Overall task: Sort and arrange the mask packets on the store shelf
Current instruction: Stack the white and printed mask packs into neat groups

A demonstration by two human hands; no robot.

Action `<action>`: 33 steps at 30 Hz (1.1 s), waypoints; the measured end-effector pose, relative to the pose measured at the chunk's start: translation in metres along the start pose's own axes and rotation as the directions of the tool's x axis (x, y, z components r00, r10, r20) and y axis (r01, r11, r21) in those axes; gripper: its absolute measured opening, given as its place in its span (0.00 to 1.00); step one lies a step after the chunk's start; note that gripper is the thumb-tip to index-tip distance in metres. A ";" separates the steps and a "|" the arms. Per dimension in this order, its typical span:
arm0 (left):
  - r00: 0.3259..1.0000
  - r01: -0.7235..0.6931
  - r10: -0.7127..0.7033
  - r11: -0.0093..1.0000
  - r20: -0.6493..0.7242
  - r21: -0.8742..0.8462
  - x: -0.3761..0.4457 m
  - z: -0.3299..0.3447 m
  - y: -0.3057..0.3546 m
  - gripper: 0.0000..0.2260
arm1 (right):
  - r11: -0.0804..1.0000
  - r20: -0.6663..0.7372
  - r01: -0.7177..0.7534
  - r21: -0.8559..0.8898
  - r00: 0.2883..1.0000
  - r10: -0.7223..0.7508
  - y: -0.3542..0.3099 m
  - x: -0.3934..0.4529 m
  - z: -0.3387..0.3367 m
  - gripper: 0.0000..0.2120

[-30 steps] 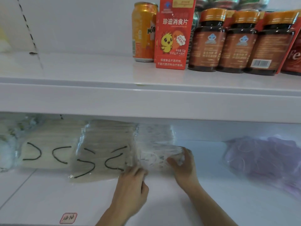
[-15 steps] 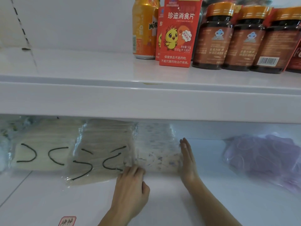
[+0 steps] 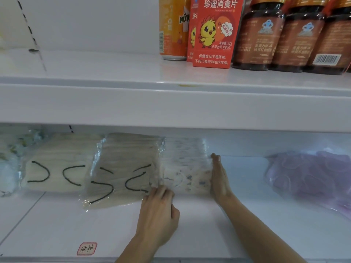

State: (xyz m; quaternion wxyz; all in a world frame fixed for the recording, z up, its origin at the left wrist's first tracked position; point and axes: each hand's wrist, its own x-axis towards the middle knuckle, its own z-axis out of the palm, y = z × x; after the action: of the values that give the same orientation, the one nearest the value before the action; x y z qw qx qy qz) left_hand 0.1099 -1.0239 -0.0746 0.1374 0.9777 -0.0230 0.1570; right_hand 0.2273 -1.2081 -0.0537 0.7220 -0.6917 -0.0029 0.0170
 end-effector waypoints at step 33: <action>0.996 0.091 -0.091 0.994 -0.014 0.057 -0.061 -0.063 -0.146 0.12 | 0.301 0.508 0.605 -0.738 0.790 -0.342 0.032 -0.098 0.106 0.18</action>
State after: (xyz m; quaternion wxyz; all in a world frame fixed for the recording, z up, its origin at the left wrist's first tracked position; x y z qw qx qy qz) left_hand 0.0462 -0.8658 -0.0749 0.1165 0.9804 0.0268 0.1565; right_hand 0.1261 -1.1033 -0.0789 0.2261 -0.9167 -0.3093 -0.1136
